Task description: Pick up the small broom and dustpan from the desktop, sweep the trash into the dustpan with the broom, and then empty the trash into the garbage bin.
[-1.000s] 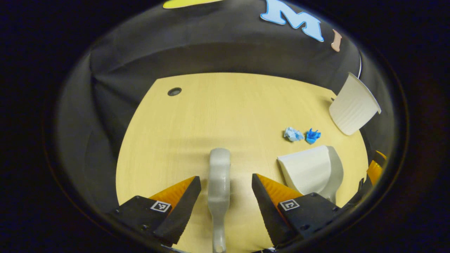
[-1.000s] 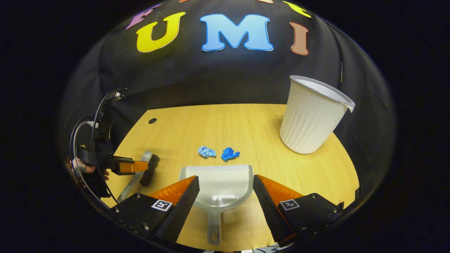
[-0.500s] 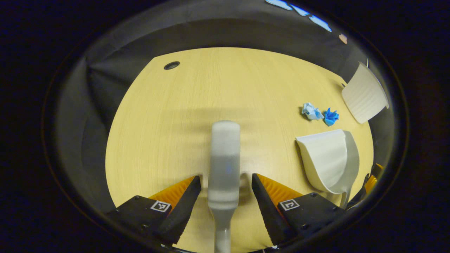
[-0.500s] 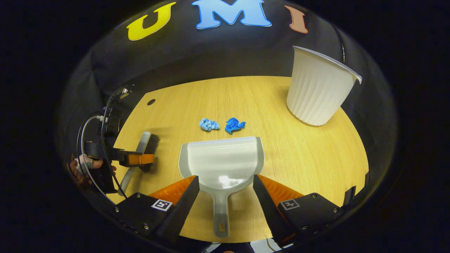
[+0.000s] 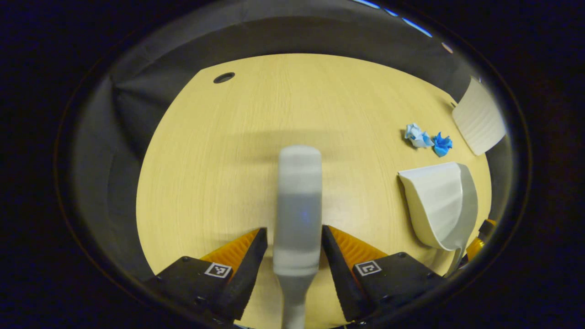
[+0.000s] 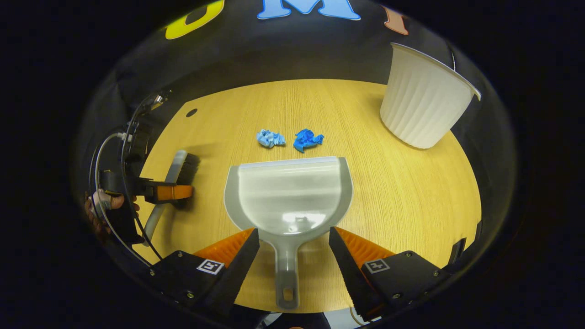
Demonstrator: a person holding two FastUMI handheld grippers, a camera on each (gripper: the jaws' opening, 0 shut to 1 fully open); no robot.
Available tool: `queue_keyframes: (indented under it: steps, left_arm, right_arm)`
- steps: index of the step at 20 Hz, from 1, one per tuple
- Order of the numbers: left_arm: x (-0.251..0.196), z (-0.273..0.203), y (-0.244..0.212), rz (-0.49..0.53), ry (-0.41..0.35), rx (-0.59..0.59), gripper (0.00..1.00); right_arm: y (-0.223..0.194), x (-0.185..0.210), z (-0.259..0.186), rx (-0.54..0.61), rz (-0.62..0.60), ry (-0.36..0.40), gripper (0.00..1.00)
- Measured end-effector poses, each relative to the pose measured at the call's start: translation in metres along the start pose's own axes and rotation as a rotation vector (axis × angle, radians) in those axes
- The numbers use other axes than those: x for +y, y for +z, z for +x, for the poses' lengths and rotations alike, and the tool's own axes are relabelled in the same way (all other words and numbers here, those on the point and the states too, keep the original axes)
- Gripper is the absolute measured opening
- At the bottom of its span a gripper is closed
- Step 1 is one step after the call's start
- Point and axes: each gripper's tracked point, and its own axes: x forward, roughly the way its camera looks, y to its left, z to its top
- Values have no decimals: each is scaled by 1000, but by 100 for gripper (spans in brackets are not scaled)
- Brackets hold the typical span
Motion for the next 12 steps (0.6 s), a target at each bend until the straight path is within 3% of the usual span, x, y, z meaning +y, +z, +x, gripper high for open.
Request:
queue_keyframes:
  steps: [2,4,7,9,12]
  left_arm:
    - [1,0,1,-4,5,-3,65]
    - [-1,1,1,-2,4,-1,54]
    - [-1,0,0,-5,4,11,55]
    - [0,0,4,1,4,6,48]
    - [1,-5,11,-3,-2,-1,47]
  right_arm:
    - [-6,1,5,21,-5,-1,95]
    - [-11,2,5,34,-7,-1,95]
    - [-16,2,8,48,-15,-3,95]
    - [-18,3,8,58,-25,-5,95]
    - [-23,5,11,81,-40,-5,96]
